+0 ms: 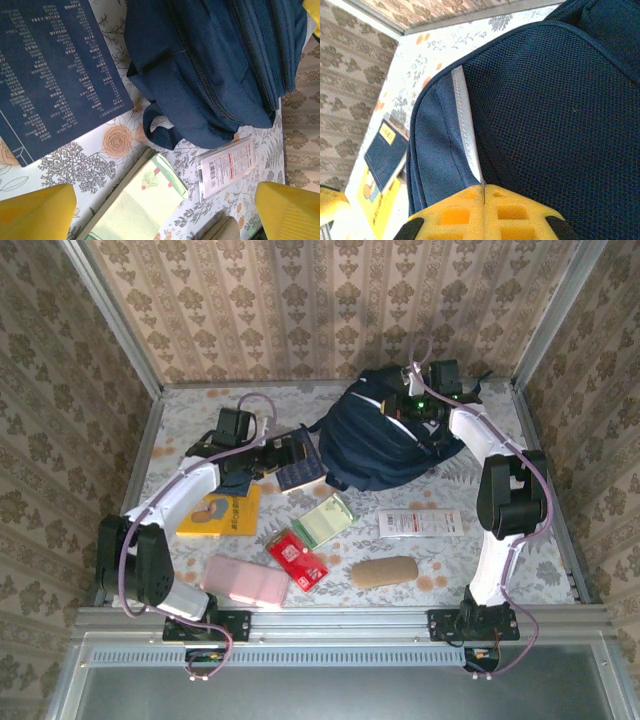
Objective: Pack books, pencil case, and school supplies into a backpack
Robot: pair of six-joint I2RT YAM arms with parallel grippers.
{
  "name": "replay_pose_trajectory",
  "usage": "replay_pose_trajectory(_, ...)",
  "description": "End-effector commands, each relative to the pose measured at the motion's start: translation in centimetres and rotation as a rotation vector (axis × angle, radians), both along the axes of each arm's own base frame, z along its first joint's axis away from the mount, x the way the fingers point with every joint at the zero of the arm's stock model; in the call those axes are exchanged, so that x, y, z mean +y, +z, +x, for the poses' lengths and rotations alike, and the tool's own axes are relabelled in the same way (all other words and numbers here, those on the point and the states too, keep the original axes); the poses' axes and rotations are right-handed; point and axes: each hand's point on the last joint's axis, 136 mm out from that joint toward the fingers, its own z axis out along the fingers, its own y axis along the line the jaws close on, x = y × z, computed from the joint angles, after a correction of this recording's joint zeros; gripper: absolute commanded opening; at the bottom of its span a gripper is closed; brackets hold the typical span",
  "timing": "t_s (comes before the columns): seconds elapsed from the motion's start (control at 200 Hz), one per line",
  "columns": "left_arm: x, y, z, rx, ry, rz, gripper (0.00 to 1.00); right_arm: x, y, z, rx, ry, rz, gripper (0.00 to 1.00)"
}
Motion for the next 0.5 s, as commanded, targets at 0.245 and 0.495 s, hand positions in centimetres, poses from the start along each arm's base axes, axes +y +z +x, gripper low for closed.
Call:
replay_pose_trajectory(0.245, -2.6, 7.3, 3.0, -0.15, 0.012, -0.029, 0.91, 2.1, 7.7, 0.4, -0.113, -0.158, 0.131, 0.0)
replay_pose_trajectory(0.495, -3.6, 6.0, 3.7, -0.091, 0.038, -0.092, 0.8, 5.1, 8.7, -1.7, -0.142, -0.242, 0.071, 0.0)
